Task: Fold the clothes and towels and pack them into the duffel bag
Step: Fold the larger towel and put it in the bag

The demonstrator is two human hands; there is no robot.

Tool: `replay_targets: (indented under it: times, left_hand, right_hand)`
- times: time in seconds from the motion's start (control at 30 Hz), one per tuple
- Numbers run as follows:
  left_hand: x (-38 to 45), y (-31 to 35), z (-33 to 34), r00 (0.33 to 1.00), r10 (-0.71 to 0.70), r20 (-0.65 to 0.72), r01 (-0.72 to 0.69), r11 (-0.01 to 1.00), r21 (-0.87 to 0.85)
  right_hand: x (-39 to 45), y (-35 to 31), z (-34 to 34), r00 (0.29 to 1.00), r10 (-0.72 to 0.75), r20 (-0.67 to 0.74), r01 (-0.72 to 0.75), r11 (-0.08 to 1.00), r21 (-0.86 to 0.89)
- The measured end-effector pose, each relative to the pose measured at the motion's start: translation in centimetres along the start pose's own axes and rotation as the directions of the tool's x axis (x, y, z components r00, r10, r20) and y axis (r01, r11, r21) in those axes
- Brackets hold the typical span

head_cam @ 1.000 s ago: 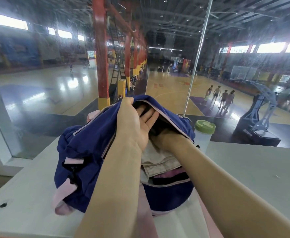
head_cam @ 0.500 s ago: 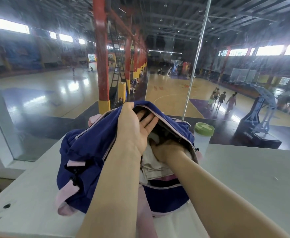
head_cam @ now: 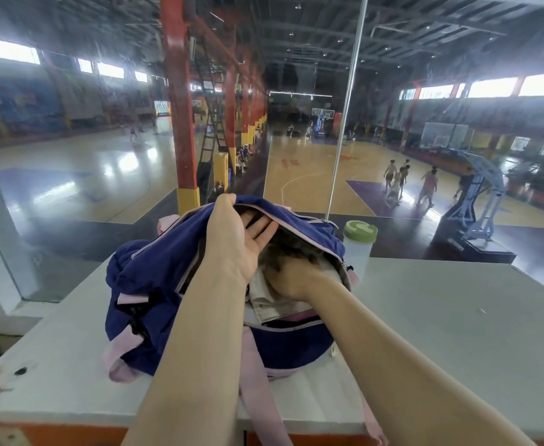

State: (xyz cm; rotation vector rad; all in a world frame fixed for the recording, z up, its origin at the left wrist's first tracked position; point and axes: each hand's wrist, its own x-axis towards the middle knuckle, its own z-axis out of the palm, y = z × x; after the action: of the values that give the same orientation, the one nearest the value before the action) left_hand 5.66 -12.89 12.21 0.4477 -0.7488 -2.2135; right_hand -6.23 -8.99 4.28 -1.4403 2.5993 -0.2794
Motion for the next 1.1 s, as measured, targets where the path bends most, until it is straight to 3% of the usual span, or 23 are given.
replay_targets:
  times: [0.07, 0.17, 0.27, 0.4, 0.43, 0.5, 0.63, 0.77, 0.97, 1.1]
  left_hand:
    - [-0.3, -0.2, 0.2, 1.0, 0.004, -0.016, -0.004, 0.999, 0.046]
    - [-0.5, -0.7, 0.3, 0.998, 0.037, -0.046, -0.032, 0.994, 0.107]
    - [-0.8, -1.5, 0.2, 0.996, 0.049, -0.072, -0.035, 0.982, 0.188]
    - [-1.7, -3.3, 0.2, 0.993, -0.001, -0.122, 0.037, 0.955, 0.296]
    - [-2.0, -3.7, 0.2, 0.992, -0.009, -0.126, 0.049, 0.946, 0.32]
    - [-2.4, -4.2, 0.2, 0.994, -0.004, -0.113, 0.04, 0.946, 0.321]
    - [-3.2, -4.7, 0.2, 0.997, 0.045, -0.056, -0.032, 0.974, 0.224]
    - [-3.6, -4.5, 0.8, 0.996, 0.093, 0.014, -0.094, 0.972, 0.214]
    - [-3.4, -4.4, 1.2, 0.989, 0.14, 0.048, -0.148, 0.953, 0.263]
    - [-3.0, -4.5, 0.7, 0.983, 0.168, 0.068, -0.181, 0.931, 0.316]
  right_hand:
    - [-2.1, 0.7, -0.1, 0.997, -0.068, -0.048, 0.069, 0.997, 0.037]
    - [-5.7, 2.1, -0.8, 0.989, -0.047, -0.143, 0.087, 0.955, 0.283]
    - [-8.3, 4.7, -1.9, 0.945, 0.11, -0.309, 0.051, 0.881, 0.47]
    - [-9.8, 8.2, -2.2, 0.802, 0.411, -0.434, -0.058, 0.776, 0.629]
    - [-10.0, 8.7, -1.8, 0.787, 0.444, -0.428, -0.071, 0.754, 0.653]
    - [-9.7, 9.1, -1.0, 0.838, 0.406, -0.366, -0.026, 0.699, 0.715]
    - [-8.0, 8.5, -0.3, 0.891, 0.237, -0.387, 0.094, 0.739, 0.667]
    - [-5.9, 8.0, -0.2, 0.905, 0.245, -0.347, 0.015, 0.798, 0.603]
    - [-4.7, 7.9, -0.1, 0.874, 0.267, -0.406, -0.027, 0.861, 0.508]
    - [-6.2, 7.8, -1.7, 0.907, 0.248, -0.341, -0.081, 0.896, 0.437]
